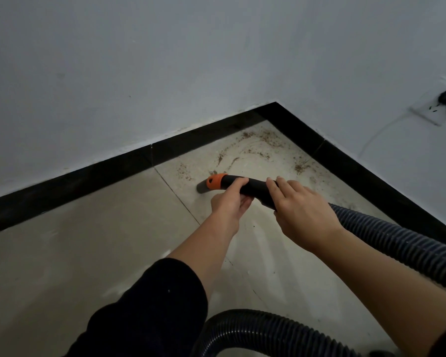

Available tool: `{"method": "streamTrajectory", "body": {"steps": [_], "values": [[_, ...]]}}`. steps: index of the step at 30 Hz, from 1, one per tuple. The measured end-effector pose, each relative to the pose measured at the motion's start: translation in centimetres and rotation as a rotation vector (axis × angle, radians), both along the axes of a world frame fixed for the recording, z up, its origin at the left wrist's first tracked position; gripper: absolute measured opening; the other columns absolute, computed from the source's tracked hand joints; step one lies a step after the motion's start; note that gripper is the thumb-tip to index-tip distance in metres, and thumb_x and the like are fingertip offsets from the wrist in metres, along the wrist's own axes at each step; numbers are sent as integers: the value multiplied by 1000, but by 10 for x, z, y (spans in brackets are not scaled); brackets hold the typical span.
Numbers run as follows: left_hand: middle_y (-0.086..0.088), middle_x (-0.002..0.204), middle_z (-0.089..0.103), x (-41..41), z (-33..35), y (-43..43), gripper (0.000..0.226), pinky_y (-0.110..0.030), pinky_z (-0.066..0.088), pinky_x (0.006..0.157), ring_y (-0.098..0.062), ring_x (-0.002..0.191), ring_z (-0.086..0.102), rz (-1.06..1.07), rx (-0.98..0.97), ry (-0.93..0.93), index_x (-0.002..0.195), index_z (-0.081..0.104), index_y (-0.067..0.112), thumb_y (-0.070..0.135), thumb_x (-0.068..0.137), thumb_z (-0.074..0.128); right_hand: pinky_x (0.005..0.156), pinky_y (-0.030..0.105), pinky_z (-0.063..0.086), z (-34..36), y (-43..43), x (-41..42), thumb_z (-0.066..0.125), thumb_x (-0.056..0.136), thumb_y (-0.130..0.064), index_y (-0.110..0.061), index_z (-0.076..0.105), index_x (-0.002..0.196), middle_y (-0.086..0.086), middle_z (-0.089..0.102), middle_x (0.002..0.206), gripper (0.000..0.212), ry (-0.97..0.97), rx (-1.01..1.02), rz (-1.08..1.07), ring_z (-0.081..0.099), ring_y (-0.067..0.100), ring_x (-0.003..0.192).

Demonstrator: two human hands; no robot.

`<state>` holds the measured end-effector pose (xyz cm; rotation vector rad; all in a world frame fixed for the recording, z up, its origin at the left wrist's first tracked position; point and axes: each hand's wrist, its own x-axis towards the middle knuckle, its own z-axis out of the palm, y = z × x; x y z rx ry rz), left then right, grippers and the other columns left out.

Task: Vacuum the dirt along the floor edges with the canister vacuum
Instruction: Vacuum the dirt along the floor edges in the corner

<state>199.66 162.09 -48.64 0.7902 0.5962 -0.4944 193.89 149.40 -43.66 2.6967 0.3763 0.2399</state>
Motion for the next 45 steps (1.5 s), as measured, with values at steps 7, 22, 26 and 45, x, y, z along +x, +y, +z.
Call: {"method": "streamTrajectory", "body": {"steps": [7, 22, 26, 45], "values": [[-15, 98, 72, 0, -1, -9, 37, -19, 57, 71, -16, 84, 71, -9, 5, -12, 115, 61, 1, 17, 85, 74, 68, 38, 57, 1, -6, -3, 86, 58, -9, 6, 58, 124, 22, 66, 108, 73, 8, 8, -21, 66, 32, 83], [-13, 93, 71, 4, -3, -10, 29, -18, 56, 68, -14, 82, 70, -20, 18, -20, 108, 61, 3, 17, 86, 73, 65, 37, 55, 0, -5, 0, 85, 59, -10, 5, 58, 124, 19, 66, 104, 72, 5, 3, -22, 65, 31, 79], [-14, 95, 71, 4, -4, -9, 24, -20, 56, 72, -16, 83, 70, -20, 26, -15, 102, 61, 4, 16, 86, 73, 69, 38, 56, 0, -5, 0, 83, 62, -11, 4, 57, 126, 19, 66, 107, 70, 22, -13, -29, 65, 31, 82], [-14, 96, 72, 10, -4, 1, 39, -18, 56, 67, -15, 83, 71, 4, -2, -6, 116, 61, 0, 18, 84, 75, 73, 37, 55, 1, 6, 9, 77, 72, -11, 4, 51, 131, 18, 63, 111, 66, 59, -32, -25, 63, 30, 86]]}}
